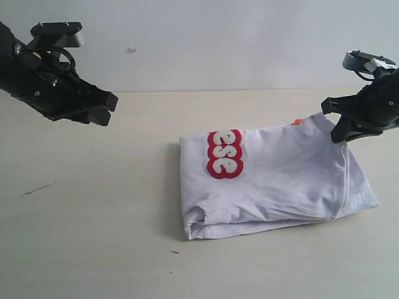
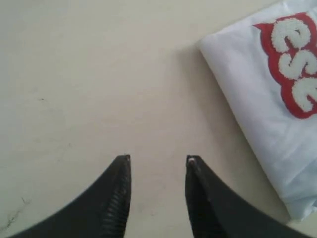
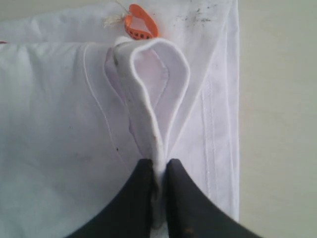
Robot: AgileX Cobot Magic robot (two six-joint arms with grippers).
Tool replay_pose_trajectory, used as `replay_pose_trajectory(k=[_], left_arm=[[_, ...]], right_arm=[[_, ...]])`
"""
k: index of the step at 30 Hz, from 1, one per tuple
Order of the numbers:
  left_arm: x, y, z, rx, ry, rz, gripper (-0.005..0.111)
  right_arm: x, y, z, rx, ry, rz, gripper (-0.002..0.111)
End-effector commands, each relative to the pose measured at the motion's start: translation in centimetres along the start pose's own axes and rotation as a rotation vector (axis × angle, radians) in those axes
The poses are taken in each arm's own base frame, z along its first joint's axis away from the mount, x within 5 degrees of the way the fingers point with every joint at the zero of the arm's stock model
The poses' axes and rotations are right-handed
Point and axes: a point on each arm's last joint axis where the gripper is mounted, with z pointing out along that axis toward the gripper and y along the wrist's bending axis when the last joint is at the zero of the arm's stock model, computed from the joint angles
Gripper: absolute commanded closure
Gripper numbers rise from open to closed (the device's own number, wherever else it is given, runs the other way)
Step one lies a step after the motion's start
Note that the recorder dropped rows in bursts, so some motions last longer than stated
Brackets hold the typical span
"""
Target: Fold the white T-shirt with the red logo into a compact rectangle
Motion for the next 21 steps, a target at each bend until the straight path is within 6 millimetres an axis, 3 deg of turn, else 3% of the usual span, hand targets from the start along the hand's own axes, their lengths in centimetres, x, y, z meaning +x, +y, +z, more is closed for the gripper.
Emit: replay_pose_trajectory(k=[1,7,12,14,15,18,21], left_arm=[[0.9,-0.9,0.5,0.069,0.085,0.110,0.069],[2.0,-4.9,3.1,0.254,0.100,0.300,0.074],[2.7,-7.5,4.7,0.288,0.114,0.424,0.103],[2.4,-7.7,4.8,0.283,0.078,0.412,0.107],[2.4,-7.9,5.1,0.305,0.070,0.375,0.107],[3.4,-10.2,7.0,0.414,0.067,0.375,0.107],[5.0,-11.8,10.6,0.382,0.085,0.398,0.107]], right_arm=[[-0.4,-0.1,-0.5,0.024,-0.040,0.001,0.090],[-0.5,-0.1,-0.7,0.031,-0.051,0.013,0.085],[-0.6,0.7,-0.9,-0.041,-0.067,0.061,0.086],[-0.2,2.7,0.5,-0.103,-0.015,-0.049,0.094],[0.1,3.7,1.6,-0.098,0.020,-0.095,0.106],[0.8,5.0,4.3,-0.086,0.079,-0.154,0.108],[2.0,4.6,7.1,-0.069,0.181,-0.148,0.108]])
